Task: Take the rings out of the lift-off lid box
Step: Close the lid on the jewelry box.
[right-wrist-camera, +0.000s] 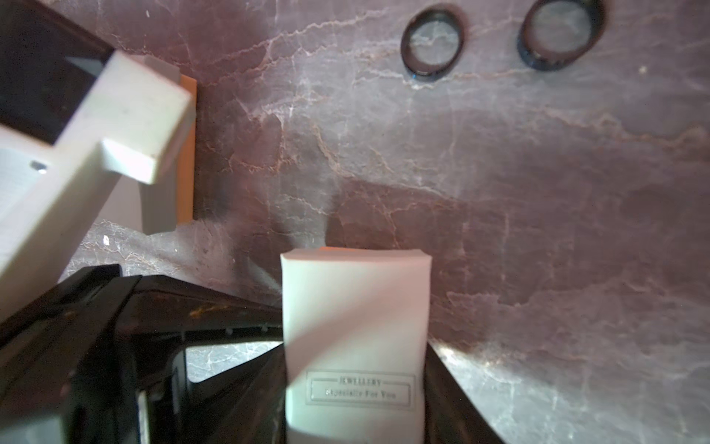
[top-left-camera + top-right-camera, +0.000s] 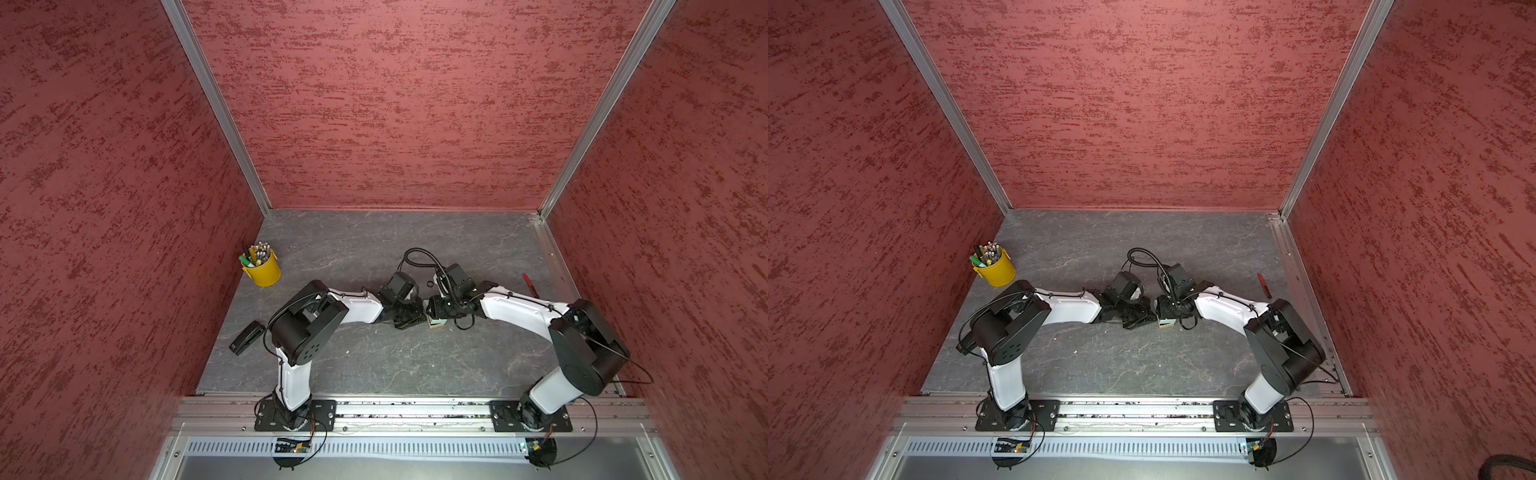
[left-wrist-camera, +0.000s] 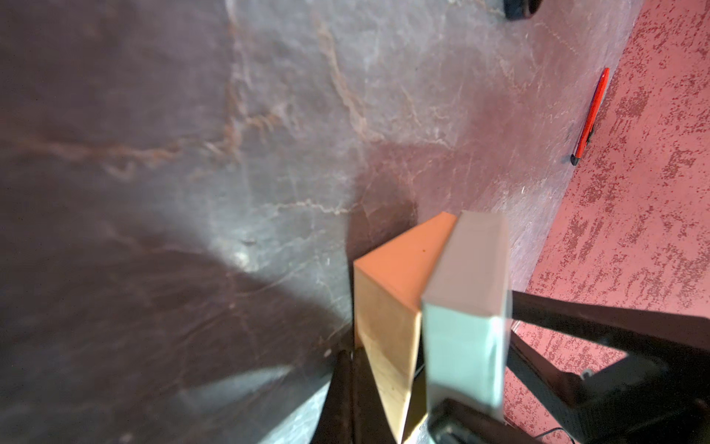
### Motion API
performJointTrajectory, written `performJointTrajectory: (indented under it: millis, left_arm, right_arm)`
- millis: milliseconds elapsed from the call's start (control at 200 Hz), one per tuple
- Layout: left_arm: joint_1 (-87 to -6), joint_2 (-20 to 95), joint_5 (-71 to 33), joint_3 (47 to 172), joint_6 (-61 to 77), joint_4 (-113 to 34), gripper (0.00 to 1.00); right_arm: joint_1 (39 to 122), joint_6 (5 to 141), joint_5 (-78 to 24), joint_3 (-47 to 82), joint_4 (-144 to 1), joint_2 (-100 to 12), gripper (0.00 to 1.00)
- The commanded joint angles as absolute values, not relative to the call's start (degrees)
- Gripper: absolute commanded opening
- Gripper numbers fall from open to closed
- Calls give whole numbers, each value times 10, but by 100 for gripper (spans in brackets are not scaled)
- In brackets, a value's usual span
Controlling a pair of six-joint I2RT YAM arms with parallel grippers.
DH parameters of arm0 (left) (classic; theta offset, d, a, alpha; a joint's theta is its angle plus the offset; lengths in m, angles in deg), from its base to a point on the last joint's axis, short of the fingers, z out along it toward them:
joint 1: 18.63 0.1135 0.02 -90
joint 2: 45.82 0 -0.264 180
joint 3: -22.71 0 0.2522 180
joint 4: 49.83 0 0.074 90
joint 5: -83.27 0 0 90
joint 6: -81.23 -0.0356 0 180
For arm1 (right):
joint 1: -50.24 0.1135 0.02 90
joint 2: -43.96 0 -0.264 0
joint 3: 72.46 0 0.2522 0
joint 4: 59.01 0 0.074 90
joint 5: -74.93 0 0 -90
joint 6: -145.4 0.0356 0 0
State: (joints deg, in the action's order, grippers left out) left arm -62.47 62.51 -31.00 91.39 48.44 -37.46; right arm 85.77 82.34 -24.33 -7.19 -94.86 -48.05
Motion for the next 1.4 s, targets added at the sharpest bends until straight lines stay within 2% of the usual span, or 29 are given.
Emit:
performJointTrajectory:
  millis: [0, 526, 776, 1398]
  left_arm:
    - [-626, 625, -336, 925, 485, -428, 2]
    - [-619, 627, -335, 939, 470, -406, 2]
    - [-617, 625, -332, 951, 458, -382, 2]
    - [-617, 625, -308, 981, 435, -310, 4]
  right_arm:
    - [880, 812, -259, -77, -911, -467, 51]
    - [884, 793, -221, -91, -897, -448, 51]
    - [883, 788, -165, -64, -954, -470, 52]
    - [874, 776, -156, -35, -1006, -465, 57]
